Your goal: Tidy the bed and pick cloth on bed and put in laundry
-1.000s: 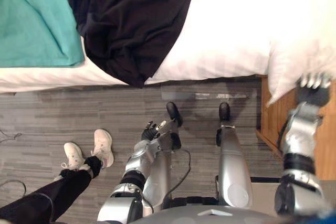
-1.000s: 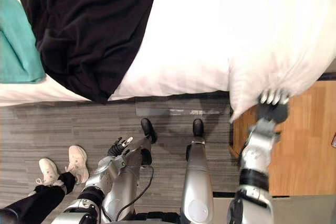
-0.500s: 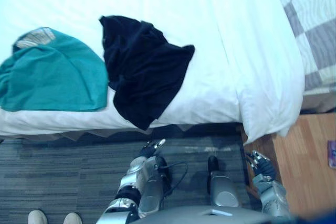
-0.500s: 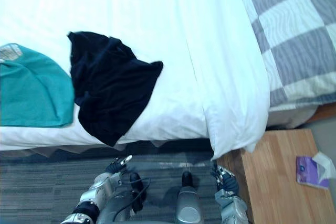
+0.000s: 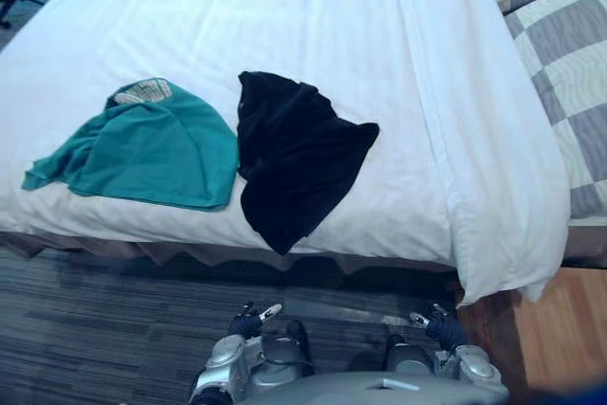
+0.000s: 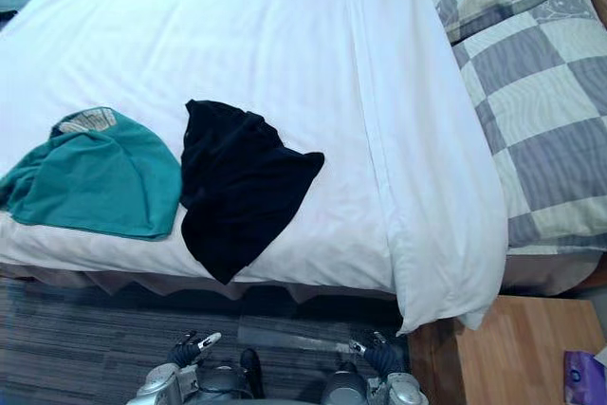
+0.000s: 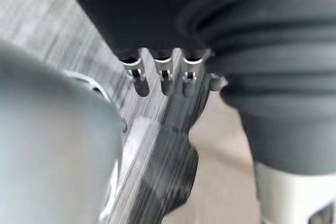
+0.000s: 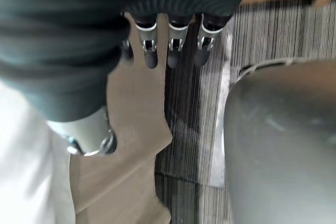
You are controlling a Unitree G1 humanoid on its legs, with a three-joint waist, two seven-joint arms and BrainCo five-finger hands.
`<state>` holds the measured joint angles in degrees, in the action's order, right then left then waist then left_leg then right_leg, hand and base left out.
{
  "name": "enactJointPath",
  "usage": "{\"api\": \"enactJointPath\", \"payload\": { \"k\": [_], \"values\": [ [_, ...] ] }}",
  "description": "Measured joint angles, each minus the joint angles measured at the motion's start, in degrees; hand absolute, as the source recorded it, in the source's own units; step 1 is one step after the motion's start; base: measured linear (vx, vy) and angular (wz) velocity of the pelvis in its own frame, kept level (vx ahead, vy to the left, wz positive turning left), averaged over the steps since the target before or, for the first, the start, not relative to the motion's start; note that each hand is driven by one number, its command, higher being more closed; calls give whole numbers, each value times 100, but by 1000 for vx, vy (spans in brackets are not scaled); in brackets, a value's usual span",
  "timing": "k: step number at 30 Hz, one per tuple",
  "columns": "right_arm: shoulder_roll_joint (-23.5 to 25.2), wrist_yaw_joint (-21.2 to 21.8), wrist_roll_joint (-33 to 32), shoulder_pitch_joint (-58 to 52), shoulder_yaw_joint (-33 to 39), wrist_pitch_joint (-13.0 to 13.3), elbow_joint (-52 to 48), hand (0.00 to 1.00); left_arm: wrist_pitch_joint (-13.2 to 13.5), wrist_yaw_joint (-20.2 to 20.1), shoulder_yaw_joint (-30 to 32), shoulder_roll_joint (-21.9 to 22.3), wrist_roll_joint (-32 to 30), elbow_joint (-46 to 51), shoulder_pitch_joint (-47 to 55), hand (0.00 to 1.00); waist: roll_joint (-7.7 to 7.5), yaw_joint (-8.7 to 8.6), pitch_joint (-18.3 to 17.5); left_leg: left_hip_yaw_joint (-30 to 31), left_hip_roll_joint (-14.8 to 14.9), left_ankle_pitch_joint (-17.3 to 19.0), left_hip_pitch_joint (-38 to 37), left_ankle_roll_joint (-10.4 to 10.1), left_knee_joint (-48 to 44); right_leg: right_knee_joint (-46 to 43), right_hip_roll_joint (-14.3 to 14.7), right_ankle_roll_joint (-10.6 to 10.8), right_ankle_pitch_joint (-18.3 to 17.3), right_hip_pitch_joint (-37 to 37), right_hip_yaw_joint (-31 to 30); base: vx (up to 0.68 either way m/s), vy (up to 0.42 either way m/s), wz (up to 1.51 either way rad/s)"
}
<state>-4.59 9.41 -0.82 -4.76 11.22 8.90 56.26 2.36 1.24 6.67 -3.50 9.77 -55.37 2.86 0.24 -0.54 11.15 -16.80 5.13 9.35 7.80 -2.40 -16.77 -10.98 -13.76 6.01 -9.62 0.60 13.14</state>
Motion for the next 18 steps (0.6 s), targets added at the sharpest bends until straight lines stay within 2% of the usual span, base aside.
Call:
{"api": "enactJointPath", "payload": {
  "k": [4, 5, 7, 8, 9, 11, 12, 13, 14, 15, 16, 17, 18],
  "values": [
    [-3, 101, -227, -5, 120, -63, 135, 0, 170, -45, -1, -12, -203, 2, 172, 0, 45, 36, -96, 35, -75, -176, -84, 116, 304, -76, -79, 18, -15, -2, 220, -50, -1, 16],
    [-54, 149, -210, -23, 236, -63, 255, 0, 163, -71, -4, -11, -202, -7, 258, 0, 52, -2, -233, 69, -150, -288, -135, 81, 439, -26, -153, 19, -15, 0, 205, -14, -10, 8],
    [-88, 176, -73, -81, 421, -57, 396, 0, 169, -133, 8, -11, -214, -59, 271, 0, -33, -23, -277, 252, -238, -279, -113, -26, 261, 13, -303, 26, 1, 68, 195, 4, 1, 4],
    [-192, 179, 0, -139, 533, -55, 508, 0, 182, -175, 8, -29, -230, -65, 274, 0, -36, -27, -276, 413, -95, -89, -43, -3, -239, 19, -425, 57, 18, 200, 184, -13, 28, -8],
    [-350, 198, 0, -189, 535, -43, 603, 0, 199, -240, 5, -25, -252, -78, 300, 0, 1, -28, -298, 687, 130, -42, -58, -84, -488, 68, -508, 143, 67, 244, 115, -38, 66, -20],
    [-530, 257, -2, -172, 528, -21, 722, 0, 258, -305, 3, -2, -273, -184, 325, 0, 119, -32, -358, 1112, 429, -66, -96, -127, -398, 150, -520, 318, 172, 145, -78, -48, 276, -47],
    [-637, 280, -4, -154, 529, 58, 752, 0, 289, -342, -15, 38, -377, -270, 280, 0, 224, -50, -420, 1471, 477, 98, -207, -460, -122, 229, -530, 520, 293, 30, -270, -21, 398, -54],
    [-637, 282, -3, -132, 531, 81, 782, 0, 292, -348, -68, 17, -410, -296, 266, 0, 227, -61, -422, 1422, 437, 310, -250, -562, -45, 306, -567, 600, 381, 6, -379, -1, 459, -49],
    [-482, 294, 8, -59, 516, 104, 860, 0, 298, -331, -202, -172, -422, -332, 185, 0, -6, -125, -358, 1259, 264, 377, -244, -444, -232, 547, -766, 642, 681, 131, -445, -4, 397, -43],
    [-262, 332, 115, -48, 479, 162, 891, 0, 264, -323, -268, -335, -417, -358, 145, 0, -36, -132, -324, 1213, 269, 539, -167, -430, -506, 722, -753, 620, 1047, 171, -432, -34, 363, -44],
    [-163, 309, 161, -53, 433, 200, 889, 0, 239, -318, -273, -430, -419, -403, 145, 0, -35, -148, -316, 1144, 302, 617, -163, -406, -610, 771, -721, 611, 1218, 171, -443, -83, 354, -59],
    [-104, 250, 343, -62, 411, 298, 880, 0, 159, -281, -272, -498, -419, -457, 173, 0, -73, -156, -334, 1006, 385, 716, -182, -348, -709, 815, -673, 522, 1538, 110, -399, -100, 297, -56],
    [-126, 265, 386, -52, 360, 329, 879, 0, 134, -255, -273, -522, -420, -456, 174, 0, -66, -150, -348, 908, 431, 740, -195, -312, -695, 816, -635, 409, 1698, 50, -321, -117, 310, -78]
  ]
}}
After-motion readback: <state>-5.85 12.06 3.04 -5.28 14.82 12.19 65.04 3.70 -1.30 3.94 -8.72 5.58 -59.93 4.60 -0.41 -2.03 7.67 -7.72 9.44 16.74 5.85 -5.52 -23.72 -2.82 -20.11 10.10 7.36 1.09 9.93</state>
